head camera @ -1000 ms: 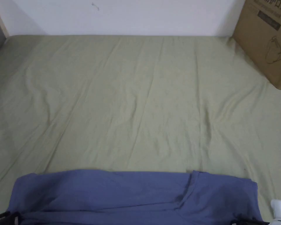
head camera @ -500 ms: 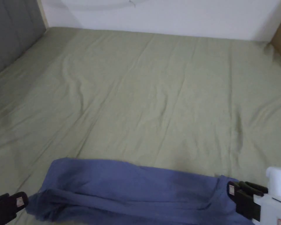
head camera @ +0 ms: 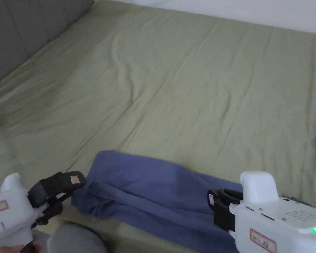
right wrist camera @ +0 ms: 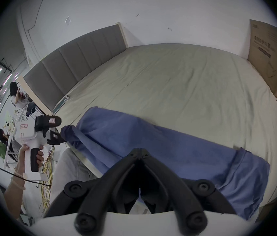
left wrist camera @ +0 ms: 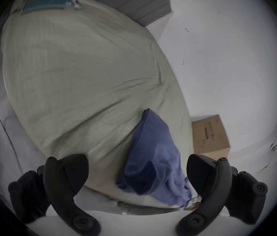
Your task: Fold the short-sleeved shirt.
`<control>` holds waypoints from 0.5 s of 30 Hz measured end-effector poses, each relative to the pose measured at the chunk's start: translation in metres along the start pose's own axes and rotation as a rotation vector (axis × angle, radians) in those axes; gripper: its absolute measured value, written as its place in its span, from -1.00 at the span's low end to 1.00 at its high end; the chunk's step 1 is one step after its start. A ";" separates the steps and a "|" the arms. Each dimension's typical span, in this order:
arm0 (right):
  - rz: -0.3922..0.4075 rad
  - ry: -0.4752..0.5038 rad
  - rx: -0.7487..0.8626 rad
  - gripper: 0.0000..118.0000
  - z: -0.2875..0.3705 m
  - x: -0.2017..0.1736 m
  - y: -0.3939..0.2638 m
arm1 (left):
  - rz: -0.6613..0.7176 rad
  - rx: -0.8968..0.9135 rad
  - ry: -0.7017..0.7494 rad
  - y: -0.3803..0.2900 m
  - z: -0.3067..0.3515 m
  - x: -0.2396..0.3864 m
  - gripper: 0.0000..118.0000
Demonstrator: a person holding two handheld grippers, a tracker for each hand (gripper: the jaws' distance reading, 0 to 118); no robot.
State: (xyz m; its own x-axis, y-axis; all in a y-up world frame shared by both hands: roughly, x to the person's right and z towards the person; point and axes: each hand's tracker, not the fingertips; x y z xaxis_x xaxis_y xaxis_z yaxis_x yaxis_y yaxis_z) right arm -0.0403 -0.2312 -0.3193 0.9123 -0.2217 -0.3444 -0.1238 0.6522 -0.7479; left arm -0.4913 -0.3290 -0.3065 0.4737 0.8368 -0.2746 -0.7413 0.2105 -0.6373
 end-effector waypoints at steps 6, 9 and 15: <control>-0.001 0.000 -0.040 -1.00 -0.006 -0.001 -0.002 | 0.121 -0.039 -0.137 0.006 -0.026 -0.003 0.96; -0.017 0.003 -0.056 -1.00 -0.009 0.005 -0.003 | 0.128 -0.115 -0.195 0.012 -0.046 -0.005 0.96; -0.047 0.008 -0.072 -1.00 -0.008 0.010 -0.011 | 0.053 -0.283 -0.174 0.007 -0.082 0.017 0.36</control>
State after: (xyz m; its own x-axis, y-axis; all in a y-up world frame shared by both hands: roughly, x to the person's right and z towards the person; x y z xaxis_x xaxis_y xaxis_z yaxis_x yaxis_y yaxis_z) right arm -0.0333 -0.2464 -0.3195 0.9147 -0.2570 -0.3118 -0.1084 0.5873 -0.8021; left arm -0.4500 -0.3550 -0.3749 0.3316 0.9216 -0.2016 -0.5898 0.0357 -0.8068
